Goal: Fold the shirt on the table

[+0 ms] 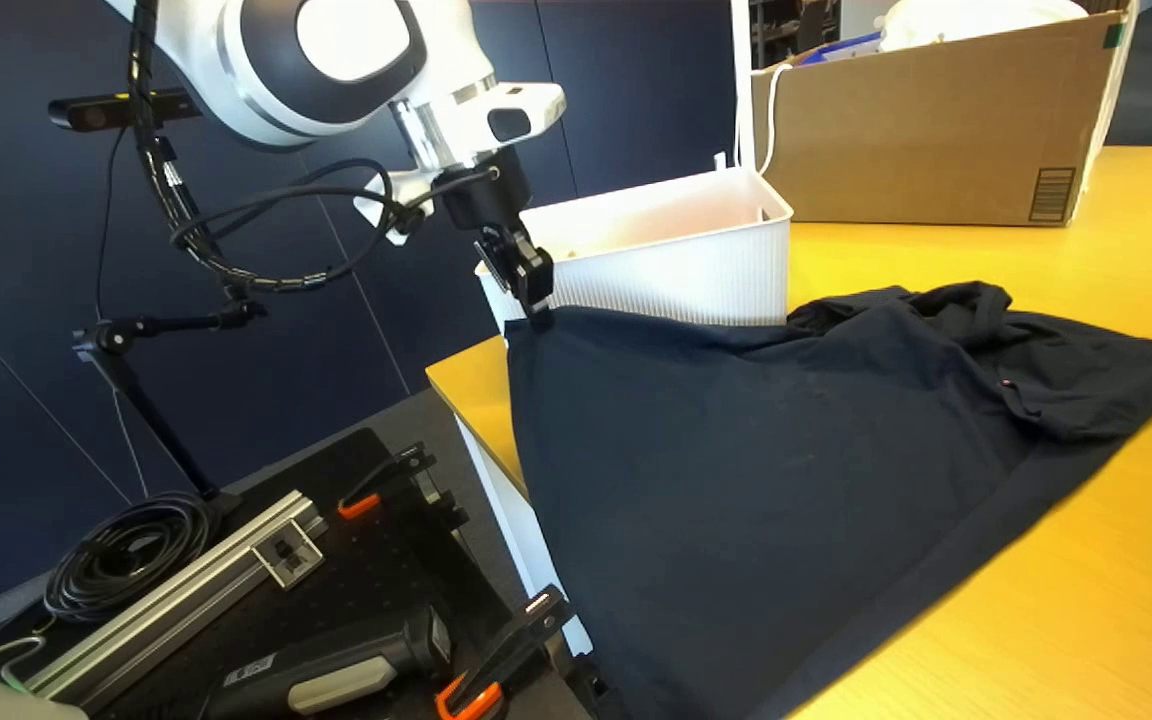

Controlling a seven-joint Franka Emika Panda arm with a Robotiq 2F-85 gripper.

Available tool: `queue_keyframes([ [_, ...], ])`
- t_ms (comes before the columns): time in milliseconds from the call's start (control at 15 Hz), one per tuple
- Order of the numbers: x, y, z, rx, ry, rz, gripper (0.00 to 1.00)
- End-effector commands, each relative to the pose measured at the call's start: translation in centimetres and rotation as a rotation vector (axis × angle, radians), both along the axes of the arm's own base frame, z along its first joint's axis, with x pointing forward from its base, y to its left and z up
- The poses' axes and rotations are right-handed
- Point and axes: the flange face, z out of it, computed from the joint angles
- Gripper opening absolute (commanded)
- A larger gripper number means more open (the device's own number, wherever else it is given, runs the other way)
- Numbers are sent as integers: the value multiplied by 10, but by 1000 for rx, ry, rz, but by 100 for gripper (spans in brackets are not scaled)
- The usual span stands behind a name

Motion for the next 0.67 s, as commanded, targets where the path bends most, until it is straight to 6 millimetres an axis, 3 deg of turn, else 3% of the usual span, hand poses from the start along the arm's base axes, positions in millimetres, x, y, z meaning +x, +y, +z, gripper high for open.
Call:
queue_keyframes([
  [0,2,-61,30,-20,23,-79,1],
  [200,5,-128,48,-53,32,-188,1],
  [400,5,-187,53,-75,53,-289,1],
  [600,7,-225,35,-68,87,-350,1],
])
